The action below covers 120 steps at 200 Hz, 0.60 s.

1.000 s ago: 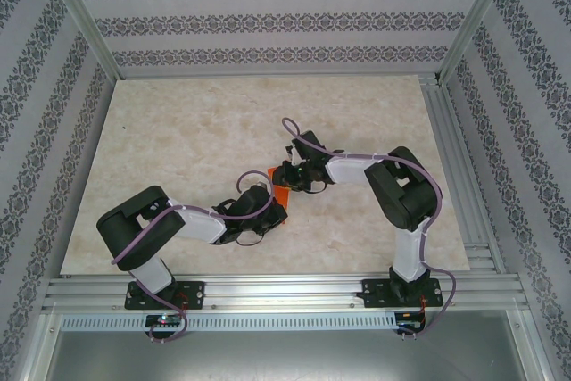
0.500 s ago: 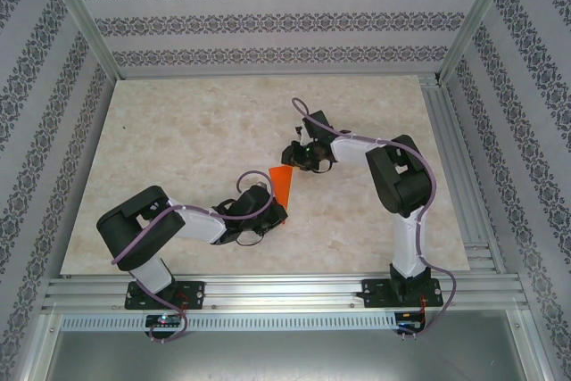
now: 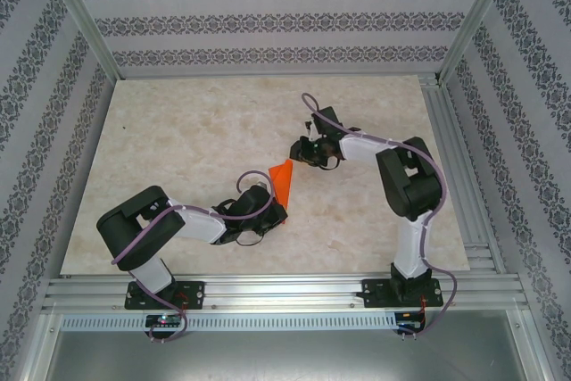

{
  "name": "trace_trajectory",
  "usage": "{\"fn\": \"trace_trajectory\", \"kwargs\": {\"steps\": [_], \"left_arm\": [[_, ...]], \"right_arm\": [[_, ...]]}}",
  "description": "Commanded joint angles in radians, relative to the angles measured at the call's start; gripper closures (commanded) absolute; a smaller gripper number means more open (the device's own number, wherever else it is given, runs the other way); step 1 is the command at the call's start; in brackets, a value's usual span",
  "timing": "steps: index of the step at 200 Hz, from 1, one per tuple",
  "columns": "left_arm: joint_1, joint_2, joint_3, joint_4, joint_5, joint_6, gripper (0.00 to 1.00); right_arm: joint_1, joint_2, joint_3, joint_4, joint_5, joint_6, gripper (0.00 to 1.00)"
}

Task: Fold a paper plane with a square sheet of paper (fold left side to right side)
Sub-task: Fold the wing for the fifth time at the center of the table.

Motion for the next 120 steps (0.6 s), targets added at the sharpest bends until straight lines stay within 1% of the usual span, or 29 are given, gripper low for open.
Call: {"fn": "trace_trajectory", "kwargs": {"steps": [1,30,44,54,72,87,120], "left_arm": [[-0.011,0.035,-0.037,-0.174,0.015,-0.01,1.0],[-0.013,0.037,-0.033,-0.181,0.019,-0.005,1.0],[-0.013,0.037,-0.035,-0.182,0.021,-0.004,1.0],[-0.013,0.036,-0.034,-0.184,0.023,-0.004,1.0],[-0.013,0.035,-0.032,-0.19,0.027,0.0,1.0],[-0.013,0.031,-0.028,-0.199,0.031,0.004,1.0],[-0.019,0.021,-0.016,-0.253,0.075,0.029,1.0]], "right_arm": [[0.039,-0.129,-0.08,0.047,0.012,0.01,0.7],[0.118,-0.172,-0.202,0.144,-0.018,0.11,0.7],[0.148,-0.149,-0.235,0.22,-0.045,0.164,0.71],[0.166,-0.119,-0.23,0.243,-0.052,0.181,0.71],[0.189,-0.06,-0.203,0.24,-0.049,0.186,0.71],[0.189,-0.017,-0.186,0.227,-0.037,0.189,0.71],[0.183,0.042,-0.138,0.129,0.024,0.14,0.71]]}}
